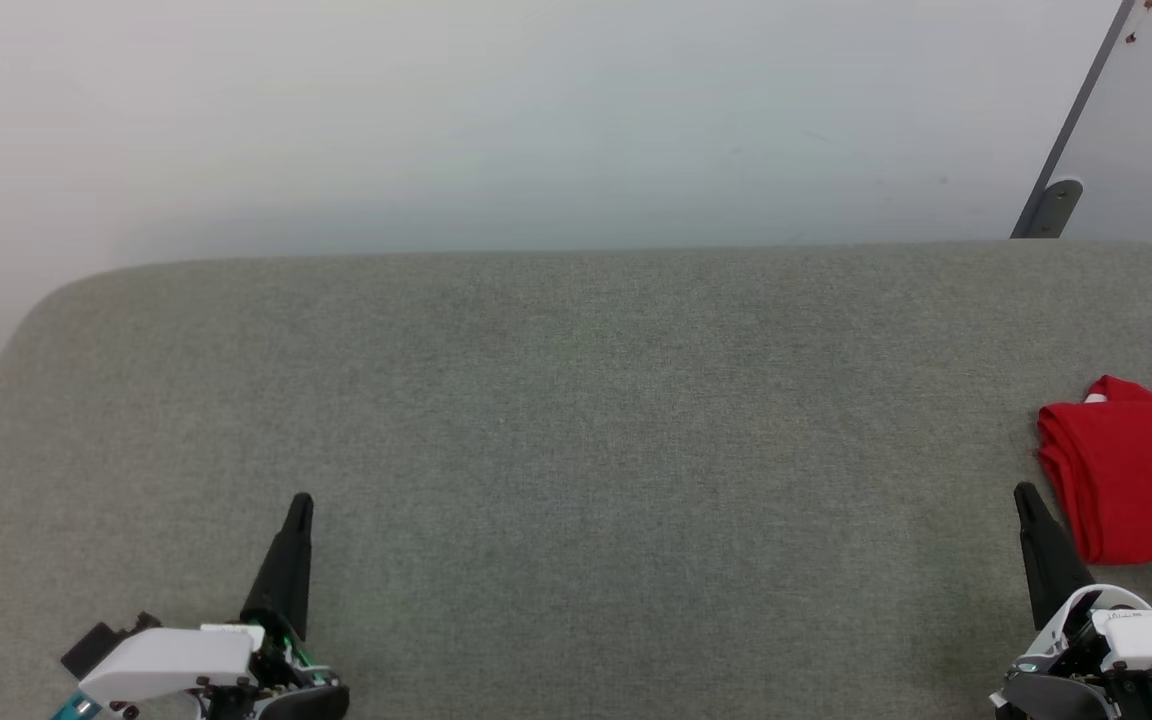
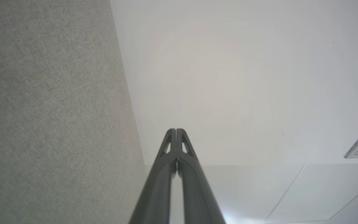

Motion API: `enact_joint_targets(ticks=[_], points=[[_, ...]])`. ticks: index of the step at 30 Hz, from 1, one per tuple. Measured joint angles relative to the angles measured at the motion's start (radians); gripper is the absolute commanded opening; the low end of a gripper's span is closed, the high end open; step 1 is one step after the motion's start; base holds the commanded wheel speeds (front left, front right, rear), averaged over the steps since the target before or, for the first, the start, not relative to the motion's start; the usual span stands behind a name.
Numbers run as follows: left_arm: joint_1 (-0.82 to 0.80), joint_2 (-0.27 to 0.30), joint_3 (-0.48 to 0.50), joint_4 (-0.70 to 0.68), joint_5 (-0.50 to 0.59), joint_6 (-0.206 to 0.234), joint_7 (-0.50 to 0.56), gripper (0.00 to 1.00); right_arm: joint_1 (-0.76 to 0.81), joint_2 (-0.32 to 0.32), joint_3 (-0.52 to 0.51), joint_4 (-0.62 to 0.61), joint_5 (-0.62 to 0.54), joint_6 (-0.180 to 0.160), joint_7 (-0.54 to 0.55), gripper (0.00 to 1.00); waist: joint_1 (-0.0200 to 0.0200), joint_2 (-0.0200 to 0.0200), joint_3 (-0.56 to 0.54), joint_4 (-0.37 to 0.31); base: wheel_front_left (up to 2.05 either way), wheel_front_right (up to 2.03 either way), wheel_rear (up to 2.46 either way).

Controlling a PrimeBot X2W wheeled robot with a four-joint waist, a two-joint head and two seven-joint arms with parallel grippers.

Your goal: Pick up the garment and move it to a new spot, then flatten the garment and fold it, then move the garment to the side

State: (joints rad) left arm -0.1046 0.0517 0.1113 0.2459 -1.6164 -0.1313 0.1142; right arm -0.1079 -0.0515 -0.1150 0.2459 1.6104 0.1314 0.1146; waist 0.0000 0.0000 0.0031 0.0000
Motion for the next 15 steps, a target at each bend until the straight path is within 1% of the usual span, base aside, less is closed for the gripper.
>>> enact_joint_targets(ticks=[15], points=[[0.0, 0.0, 0.001, 0.0, 0.001, 0.0, 0.0, 0.0, 0.0, 0.0, 0.0, 0.0, 0.0, 0.0, 0.0, 0.0, 0.0, 0.0, 0.0, 0.0, 0.0, 0.0, 0.0]])
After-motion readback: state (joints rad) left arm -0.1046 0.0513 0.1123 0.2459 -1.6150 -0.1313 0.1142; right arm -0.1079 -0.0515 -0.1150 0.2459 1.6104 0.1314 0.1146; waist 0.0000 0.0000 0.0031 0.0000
